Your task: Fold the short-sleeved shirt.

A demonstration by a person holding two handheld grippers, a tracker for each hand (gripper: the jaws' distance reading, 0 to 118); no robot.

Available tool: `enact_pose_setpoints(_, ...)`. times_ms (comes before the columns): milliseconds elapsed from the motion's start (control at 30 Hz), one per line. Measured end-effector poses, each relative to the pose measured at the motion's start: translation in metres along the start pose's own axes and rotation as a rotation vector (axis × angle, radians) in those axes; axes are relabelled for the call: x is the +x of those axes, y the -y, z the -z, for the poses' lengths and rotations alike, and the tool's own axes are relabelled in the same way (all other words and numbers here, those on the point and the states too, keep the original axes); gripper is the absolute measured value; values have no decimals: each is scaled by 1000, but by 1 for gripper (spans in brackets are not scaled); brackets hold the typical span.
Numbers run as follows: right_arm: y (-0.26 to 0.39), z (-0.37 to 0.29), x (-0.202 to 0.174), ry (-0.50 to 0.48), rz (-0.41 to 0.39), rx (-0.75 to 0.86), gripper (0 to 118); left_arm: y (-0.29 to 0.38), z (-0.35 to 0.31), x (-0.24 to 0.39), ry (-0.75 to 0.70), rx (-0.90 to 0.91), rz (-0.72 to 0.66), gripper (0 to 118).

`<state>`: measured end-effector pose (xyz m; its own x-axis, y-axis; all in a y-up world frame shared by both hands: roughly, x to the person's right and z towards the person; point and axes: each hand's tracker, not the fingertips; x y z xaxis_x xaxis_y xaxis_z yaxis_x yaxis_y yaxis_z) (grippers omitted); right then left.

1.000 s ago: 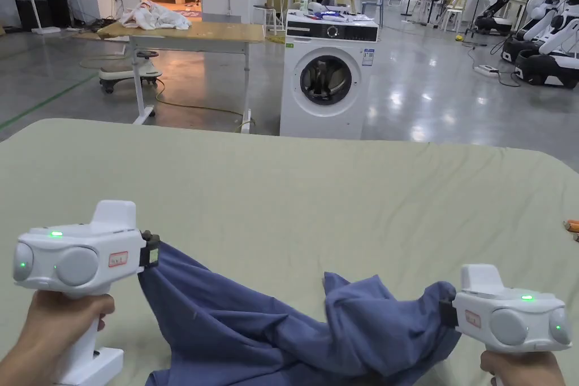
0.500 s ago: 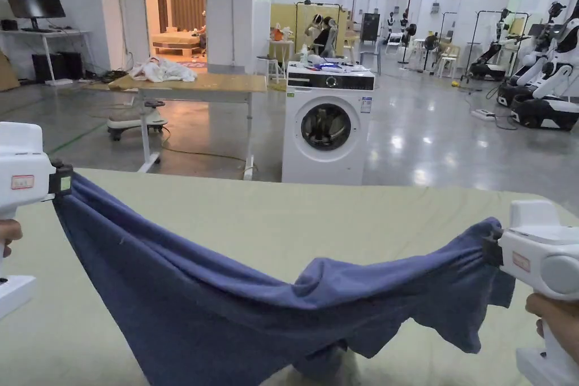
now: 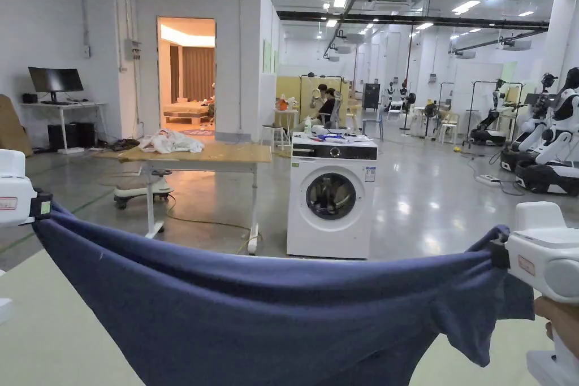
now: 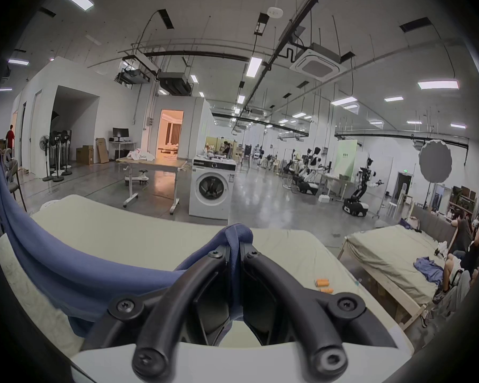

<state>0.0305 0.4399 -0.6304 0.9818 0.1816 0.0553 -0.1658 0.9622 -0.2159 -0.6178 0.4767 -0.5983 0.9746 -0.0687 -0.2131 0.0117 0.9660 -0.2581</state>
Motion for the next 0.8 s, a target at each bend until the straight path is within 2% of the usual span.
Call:
enact_pose_setpoints(233, -59, 31, 10, 22, 18, 61, 5, -41, 23, 4, -31, 44, 0, 0)
enact_pose_setpoints(400, -73, 43, 17, 21, 17, 79, 5, -49, 32, 4, -39, 59, -7, 0)
enact_pose_setpoints(567, -39, 46, 20, 22, 65, 71, 5, -13, 36, 11, -14, 37, 5, 0)
enact_pose_setpoints(800, 61, 29, 16, 16, 60, -21, 5, 93, 29, 16, 32, -50, -46, 0)
